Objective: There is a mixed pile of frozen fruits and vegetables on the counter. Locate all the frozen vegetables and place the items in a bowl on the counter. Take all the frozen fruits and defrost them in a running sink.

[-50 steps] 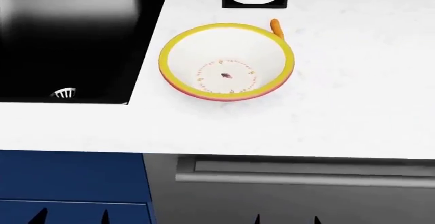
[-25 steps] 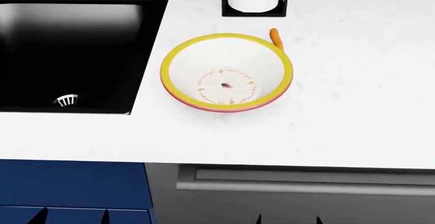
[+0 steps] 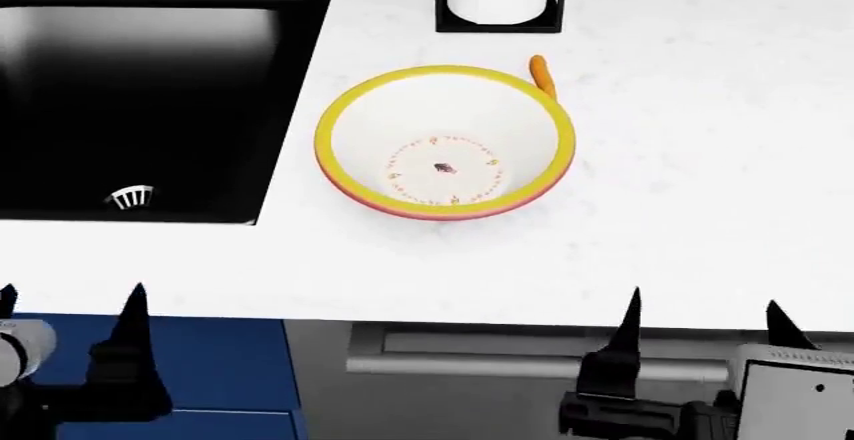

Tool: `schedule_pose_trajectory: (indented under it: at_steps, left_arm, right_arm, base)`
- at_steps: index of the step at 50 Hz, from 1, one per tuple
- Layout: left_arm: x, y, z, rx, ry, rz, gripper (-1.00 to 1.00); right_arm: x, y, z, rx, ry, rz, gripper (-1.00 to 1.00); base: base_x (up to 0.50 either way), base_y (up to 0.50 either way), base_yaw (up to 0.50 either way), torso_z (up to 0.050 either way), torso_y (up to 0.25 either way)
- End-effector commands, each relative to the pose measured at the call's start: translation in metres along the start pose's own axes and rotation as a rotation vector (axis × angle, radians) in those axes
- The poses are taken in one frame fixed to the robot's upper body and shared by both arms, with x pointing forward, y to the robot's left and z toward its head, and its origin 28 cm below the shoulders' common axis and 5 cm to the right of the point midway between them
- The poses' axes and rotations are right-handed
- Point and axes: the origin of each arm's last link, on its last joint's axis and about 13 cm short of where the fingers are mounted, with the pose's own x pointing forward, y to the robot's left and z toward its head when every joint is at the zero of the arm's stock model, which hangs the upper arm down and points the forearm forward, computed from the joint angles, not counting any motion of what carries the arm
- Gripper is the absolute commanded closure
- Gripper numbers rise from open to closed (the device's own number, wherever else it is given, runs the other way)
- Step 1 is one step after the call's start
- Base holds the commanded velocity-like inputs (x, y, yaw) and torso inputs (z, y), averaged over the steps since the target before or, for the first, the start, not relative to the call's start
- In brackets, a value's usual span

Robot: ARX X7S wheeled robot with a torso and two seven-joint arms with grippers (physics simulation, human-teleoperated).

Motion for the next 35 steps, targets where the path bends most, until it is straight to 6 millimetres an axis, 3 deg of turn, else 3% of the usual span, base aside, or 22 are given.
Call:
schedule_pose_trajectory:
  at_steps: [1,6,16,22,31,35]
  left_arm:
    - [-0.017,0.005,0.053,0.098,0.001,-0.072,-1.0]
    - [-0.016,0.009,0.059,0.126,-0.005,-0.081,-1.0]
    - [-0.009,0.026,0.078,0.179,0.015,-0.075,-1.0]
    - [0.001,0.037,0.086,0.216,0.013,-0.056,-1.0]
    - [-0.003,0.037,0.084,0.21,0.041,-0.083,-1.0]
    - [-0.002,0.04,0.087,0.205,0.044,-0.07,-1.0]
  right_arm:
    - [-0.021,-0.015,0.06,-0.123,-0.031,0.069,-1.0]
    - [-0.02,-0.015,0.068,-0.134,-0.019,0.096,-1.0]
    - [-0.024,-0.039,0.1,-0.153,0.064,0.104,-1.0]
    - [-0.035,-0.048,0.098,-0.158,0.109,0.104,-1.0]
    - [-0.038,-0.055,0.1,-0.153,0.107,0.08,-1.0]
    - [-0.04,-0.059,0.099,-0.126,0.094,0.071,-1.0]
  base:
    - [0.0,0.0,0.0,0.0,0.0]
    - [0.0,0.0,0.0,0.0,0.0]
    - [0.0,0.0,0.0,0.0,0.0]
    - [0.0,0.0,0.0,0.0,0.0]
    - [0.0,0.0,0.0,0.0,0.0]
    - [0.42,0.0,0.0,0.0,0.0]
